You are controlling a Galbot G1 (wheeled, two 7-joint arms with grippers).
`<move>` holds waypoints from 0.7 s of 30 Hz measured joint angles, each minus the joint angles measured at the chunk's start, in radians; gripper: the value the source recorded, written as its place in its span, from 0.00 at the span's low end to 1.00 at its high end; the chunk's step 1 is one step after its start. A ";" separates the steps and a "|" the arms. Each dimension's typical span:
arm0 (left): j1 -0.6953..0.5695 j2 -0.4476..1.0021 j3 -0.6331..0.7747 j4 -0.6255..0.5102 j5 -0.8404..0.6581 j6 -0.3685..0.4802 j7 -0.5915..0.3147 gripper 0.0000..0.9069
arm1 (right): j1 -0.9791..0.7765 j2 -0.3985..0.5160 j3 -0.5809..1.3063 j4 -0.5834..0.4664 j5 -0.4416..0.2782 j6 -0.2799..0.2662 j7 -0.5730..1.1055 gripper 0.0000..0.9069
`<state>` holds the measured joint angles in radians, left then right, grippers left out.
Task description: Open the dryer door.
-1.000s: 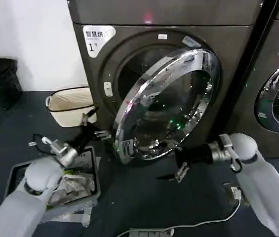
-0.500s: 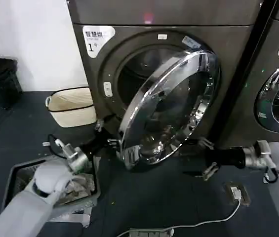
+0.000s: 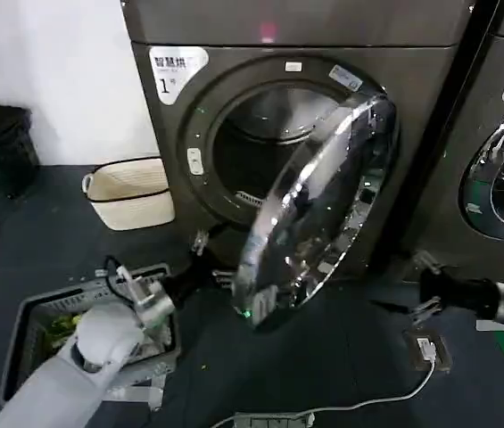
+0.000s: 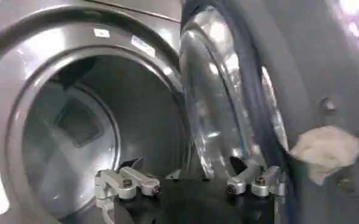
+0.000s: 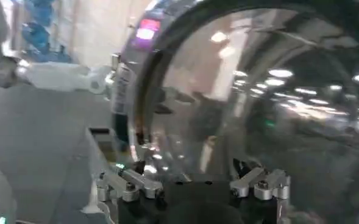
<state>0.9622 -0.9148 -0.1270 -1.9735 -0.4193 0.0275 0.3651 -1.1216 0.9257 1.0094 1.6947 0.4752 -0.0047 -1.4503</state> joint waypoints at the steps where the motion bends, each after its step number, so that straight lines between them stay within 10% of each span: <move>1: 0.003 0.003 0.004 -0.005 0.000 0.000 0.002 1.00 | -0.004 0.003 0.017 0.000 0.000 -0.001 0.008 1.00; 21: -0.086 0.037 0.195 -0.039 -0.010 0.003 0.016 1.00 | -0.122 0.015 0.469 0.009 0.093 -0.066 0.261 1.00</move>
<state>0.8758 -0.8776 0.0675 -2.0128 -0.4288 0.0302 0.3808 -1.2436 0.9411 1.4782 1.7037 0.5677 -0.0706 -1.1894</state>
